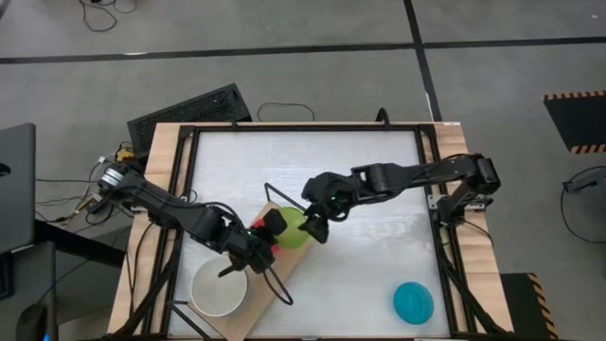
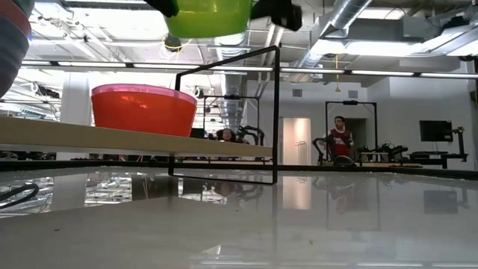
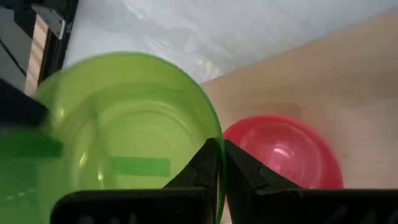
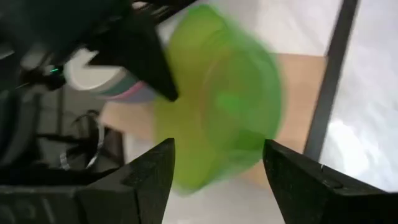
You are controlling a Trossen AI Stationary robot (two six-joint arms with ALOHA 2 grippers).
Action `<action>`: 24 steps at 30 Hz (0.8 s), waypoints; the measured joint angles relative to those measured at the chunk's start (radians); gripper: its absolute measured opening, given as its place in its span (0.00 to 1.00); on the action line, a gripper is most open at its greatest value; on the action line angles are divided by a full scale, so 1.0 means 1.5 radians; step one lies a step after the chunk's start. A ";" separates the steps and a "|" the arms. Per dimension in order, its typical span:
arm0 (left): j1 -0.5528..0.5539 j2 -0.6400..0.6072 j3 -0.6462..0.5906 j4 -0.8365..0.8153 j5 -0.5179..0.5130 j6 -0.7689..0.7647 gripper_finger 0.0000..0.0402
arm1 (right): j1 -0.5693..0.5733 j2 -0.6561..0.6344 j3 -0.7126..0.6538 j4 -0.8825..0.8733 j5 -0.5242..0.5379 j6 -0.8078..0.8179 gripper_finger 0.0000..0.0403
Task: Place and stack bowls onto a shelf
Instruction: Stack the small green bowl on the small pink bowl on the shelf
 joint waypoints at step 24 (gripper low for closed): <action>0.034 -0.024 0.001 -0.183 0.225 0.103 0.00 | 0.104 -0.166 0.000 -0.073 0.117 0.016 0.67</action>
